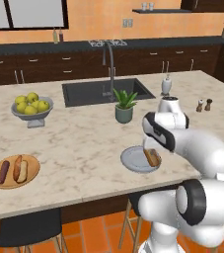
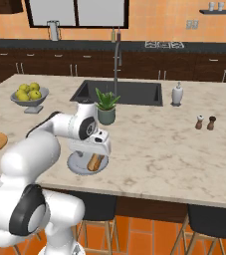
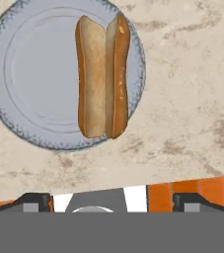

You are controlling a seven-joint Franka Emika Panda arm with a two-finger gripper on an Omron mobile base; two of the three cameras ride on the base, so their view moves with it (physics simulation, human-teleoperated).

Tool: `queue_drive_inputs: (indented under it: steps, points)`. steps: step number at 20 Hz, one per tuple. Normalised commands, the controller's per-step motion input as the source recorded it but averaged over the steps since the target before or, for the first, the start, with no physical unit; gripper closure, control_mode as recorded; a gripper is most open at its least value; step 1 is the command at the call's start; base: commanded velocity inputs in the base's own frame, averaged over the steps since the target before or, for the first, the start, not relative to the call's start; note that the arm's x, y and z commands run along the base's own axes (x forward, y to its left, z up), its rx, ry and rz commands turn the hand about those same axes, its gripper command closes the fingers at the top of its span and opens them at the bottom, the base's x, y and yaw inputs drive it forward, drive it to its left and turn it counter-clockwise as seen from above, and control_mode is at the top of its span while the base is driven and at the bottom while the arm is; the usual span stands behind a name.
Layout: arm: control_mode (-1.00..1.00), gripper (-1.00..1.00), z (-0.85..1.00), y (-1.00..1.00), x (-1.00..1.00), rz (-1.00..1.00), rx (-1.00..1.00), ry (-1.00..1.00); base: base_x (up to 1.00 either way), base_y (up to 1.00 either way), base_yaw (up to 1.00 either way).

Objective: Place one bun and one sausage from the bowl on each plate.

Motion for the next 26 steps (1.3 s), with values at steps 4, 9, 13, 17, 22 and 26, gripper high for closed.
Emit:
queue_drive_inputs:
  steps: [4,9,13,17,22,26]
  points:
    - [-1.0,-1.0,0.54,-0.04,-0.31,0.0,0.0,-0.02,0.0,0.0,0.0]
    - [-1.0,-1.0,0.64,0.09,-0.04,0.0,0.0,-0.07,0.0,0.0,0.0]
    - [-1.0,-1.0,0.53,0.08,-0.03,0.0,0.0,-0.01,0.0,0.0,0.0]
    - [-1.0,-1.0,0.29,0.03,-0.02,0.0,0.0,-0.01,0.0,0.0,0.0]
    - [1.0,-1.0,0.0,0.01,-0.03,0.0,0.0,0.0,-0.68,0.48,0.0]
    - [1.0,-1.0,0.0,0.0,0.0,0.0,0.0,0.0,-0.35,1.0,0.01]
